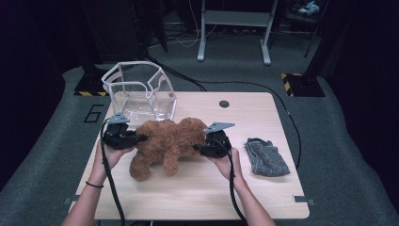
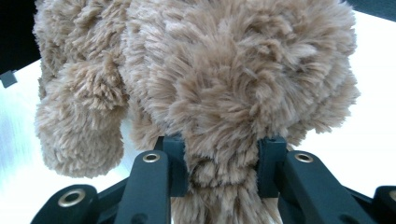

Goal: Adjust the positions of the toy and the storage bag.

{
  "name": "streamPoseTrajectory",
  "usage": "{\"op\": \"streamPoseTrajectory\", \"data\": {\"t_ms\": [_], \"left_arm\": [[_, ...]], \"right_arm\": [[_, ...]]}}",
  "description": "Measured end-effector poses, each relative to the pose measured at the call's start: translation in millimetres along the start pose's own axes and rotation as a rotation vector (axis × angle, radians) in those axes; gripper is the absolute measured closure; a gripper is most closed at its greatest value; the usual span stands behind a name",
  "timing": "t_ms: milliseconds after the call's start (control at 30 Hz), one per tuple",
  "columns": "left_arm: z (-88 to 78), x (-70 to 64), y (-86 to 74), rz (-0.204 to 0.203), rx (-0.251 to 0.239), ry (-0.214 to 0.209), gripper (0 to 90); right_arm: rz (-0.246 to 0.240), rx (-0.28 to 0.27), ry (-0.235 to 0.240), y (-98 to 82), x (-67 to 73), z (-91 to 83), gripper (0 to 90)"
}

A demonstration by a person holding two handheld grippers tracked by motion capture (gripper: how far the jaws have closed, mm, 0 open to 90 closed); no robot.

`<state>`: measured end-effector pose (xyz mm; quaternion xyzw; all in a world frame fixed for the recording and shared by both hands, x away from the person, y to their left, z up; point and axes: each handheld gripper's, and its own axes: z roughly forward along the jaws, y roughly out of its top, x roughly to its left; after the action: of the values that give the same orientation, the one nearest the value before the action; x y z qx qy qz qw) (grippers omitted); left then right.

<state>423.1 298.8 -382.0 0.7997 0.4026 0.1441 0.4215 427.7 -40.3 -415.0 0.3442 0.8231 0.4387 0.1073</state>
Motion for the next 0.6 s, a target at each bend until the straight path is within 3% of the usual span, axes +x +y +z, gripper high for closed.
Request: {"op": "streamPoseTrajectory", "data": {"t_ms": [367, 600], "left_arm": [[-19.4, 9.2, -19.9, -0.012, 0.054, 0.024, 74.4], [-12.0, 18.8, -39.9, -0.054, 0.078, 0.014, 74.1]], "right_arm": [[-0.043, 0.038, 0.051, -1.1, 20.5, 22.0, 64.7], [-0.051, 0.092, 0.059, -13.0, 24.7, 44.9, 63.4]]}}
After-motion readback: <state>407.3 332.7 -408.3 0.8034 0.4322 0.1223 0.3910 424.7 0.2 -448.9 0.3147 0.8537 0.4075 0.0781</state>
